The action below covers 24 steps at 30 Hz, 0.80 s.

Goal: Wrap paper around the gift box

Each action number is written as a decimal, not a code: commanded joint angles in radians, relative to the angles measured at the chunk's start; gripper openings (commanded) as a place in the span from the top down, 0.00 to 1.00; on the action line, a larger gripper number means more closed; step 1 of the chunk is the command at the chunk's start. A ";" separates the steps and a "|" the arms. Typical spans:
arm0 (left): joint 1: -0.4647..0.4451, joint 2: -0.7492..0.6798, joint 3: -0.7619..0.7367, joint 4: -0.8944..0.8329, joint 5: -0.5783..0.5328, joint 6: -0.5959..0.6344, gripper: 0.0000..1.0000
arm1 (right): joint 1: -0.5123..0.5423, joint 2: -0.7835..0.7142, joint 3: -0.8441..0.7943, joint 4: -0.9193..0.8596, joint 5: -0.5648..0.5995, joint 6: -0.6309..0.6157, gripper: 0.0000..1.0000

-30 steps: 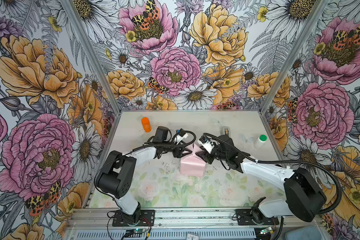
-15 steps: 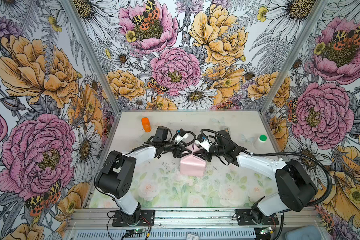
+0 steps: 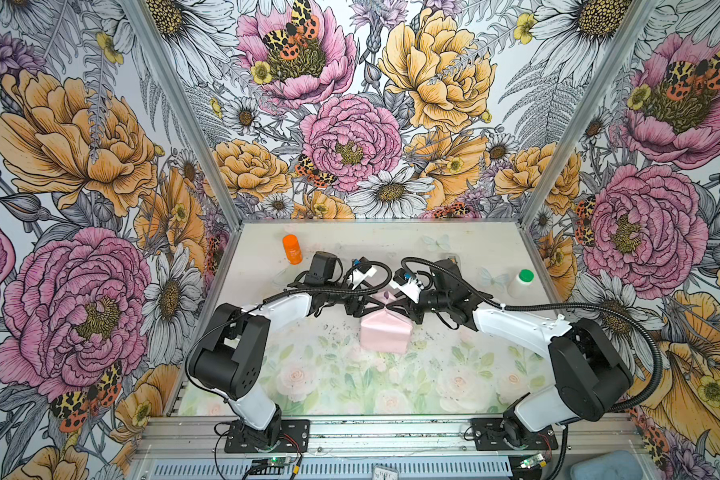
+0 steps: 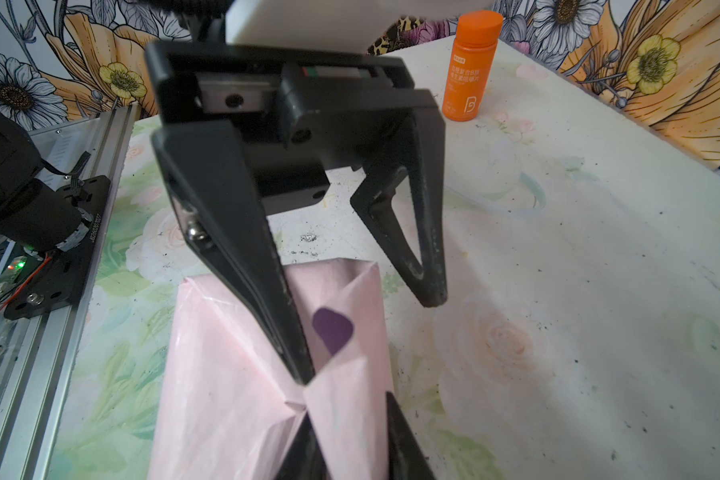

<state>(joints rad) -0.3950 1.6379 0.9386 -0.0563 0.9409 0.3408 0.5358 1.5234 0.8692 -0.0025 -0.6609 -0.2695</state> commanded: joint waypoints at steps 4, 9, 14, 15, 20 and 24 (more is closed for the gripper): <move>-0.010 -0.050 0.035 0.017 0.059 0.000 0.28 | -0.005 0.021 0.021 -0.019 -0.014 -0.022 0.78; -0.028 -0.041 0.062 0.018 0.061 -0.006 0.28 | -0.006 0.022 0.023 -0.019 -0.014 -0.025 0.78; -0.049 -0.013 0.091 0.018 0.042 -0.013 0.28 | -0.005 0.024 0.025 -0.020 -0.022 -0.023 0.78; -0.051 -0.010 0.093 0.018 0.039 -0.013 0.29 | -0.006 0.023 0.024 -0.020 -0.022 -0.023 0.78; -0.052 0.006 0.097 0.019 -0.002 -0.017 0.32 | -0.005 0.017 0.023 -0.019 -0.028 -0.023 0.78; -0.051 0.016 0.096 0.019 -0.021 -0.013 0.34 | -0.005 0.015 0.022 -0.019 -0.033 -0.021 0.78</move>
<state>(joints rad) -0.4450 1.6390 1.0218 -0.0517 0.9455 0.3294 0.5354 1.5284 0.8745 -0.0040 -0.6754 -0.2794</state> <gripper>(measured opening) 0.659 0.223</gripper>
